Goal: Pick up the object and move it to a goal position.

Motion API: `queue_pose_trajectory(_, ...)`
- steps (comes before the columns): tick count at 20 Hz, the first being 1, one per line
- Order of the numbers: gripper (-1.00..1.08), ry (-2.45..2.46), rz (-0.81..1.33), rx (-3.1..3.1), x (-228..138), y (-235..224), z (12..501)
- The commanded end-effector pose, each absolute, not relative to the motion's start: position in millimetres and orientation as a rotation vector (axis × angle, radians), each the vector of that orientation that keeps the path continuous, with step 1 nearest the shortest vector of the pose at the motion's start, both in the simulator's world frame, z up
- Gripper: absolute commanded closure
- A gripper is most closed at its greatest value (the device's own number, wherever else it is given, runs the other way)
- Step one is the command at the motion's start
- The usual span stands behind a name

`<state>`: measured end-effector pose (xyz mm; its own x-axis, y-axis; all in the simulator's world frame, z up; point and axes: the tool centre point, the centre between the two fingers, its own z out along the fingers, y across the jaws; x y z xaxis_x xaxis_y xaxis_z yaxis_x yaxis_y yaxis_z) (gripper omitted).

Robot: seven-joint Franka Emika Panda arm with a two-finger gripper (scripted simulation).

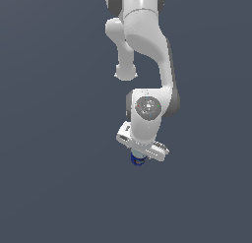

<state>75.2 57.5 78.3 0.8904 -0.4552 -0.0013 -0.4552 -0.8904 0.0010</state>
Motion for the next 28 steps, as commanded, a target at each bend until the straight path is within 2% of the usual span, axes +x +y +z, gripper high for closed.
queue_pose_trajectory(1,-0.92,-0.736,0.0,3.054,76,58,73)
queue_pose_trajectory(5,-0.92,-0.736,0.0,3.054,77,58,74)
queue_pose_trajectory(6,1.08,-0.736,0.0,3.054,77,58,74)
queue_pose_trajectory(19,1.08,-0.736,-0.002,3.054,77,56,77)
queue_pose_trajectory(28,1.08,-0.736,-0.002,3.054,84,25,130)
